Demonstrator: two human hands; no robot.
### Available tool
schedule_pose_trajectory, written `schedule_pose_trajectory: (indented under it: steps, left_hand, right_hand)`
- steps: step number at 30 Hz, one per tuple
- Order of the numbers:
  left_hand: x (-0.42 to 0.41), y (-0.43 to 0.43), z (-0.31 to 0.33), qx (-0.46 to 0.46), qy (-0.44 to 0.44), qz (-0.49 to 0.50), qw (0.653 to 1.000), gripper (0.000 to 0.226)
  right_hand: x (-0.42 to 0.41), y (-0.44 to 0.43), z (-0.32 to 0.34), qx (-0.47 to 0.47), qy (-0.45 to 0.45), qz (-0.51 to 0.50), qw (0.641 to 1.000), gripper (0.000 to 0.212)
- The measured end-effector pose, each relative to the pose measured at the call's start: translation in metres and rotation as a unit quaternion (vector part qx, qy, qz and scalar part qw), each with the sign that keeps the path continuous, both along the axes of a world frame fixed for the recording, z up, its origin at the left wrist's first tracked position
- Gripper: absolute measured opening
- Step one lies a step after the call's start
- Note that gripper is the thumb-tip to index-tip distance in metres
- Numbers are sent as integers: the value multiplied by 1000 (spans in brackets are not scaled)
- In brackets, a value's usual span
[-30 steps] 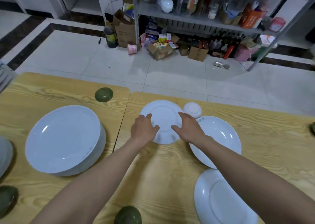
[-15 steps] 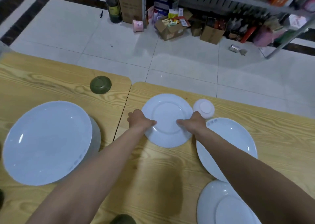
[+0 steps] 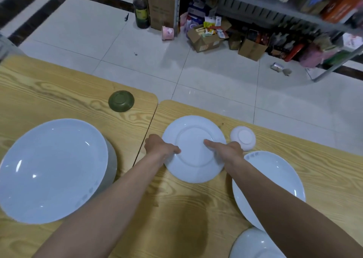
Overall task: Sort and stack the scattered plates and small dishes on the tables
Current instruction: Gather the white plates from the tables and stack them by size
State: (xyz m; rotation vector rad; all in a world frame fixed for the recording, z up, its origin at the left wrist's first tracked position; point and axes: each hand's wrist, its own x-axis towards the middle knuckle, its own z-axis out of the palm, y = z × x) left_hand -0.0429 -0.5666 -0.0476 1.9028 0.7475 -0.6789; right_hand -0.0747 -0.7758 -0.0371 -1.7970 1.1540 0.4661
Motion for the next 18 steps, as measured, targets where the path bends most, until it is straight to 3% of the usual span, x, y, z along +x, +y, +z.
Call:
schedule_pose_trajectory:
  steps: [5,11,16,18]
  left_hand:
    - [-4,10,5,14,-18,-5,1000,64]
    - [-13,20,29,11,-102,8,995,52]
    - [-17,20,62,9,-180,24,983,70]
    - [-20,18,78,1,-218,29,976,63]
  right_hand:
    - [-2,2,3,92,-33,-62,993,79]
    - [-15,10,15,88,-95,-74,989,52]
    - [-22,23,54,60,-184,-107,975,59]
    - [-27,26,72,66,-216,-119,967,63]
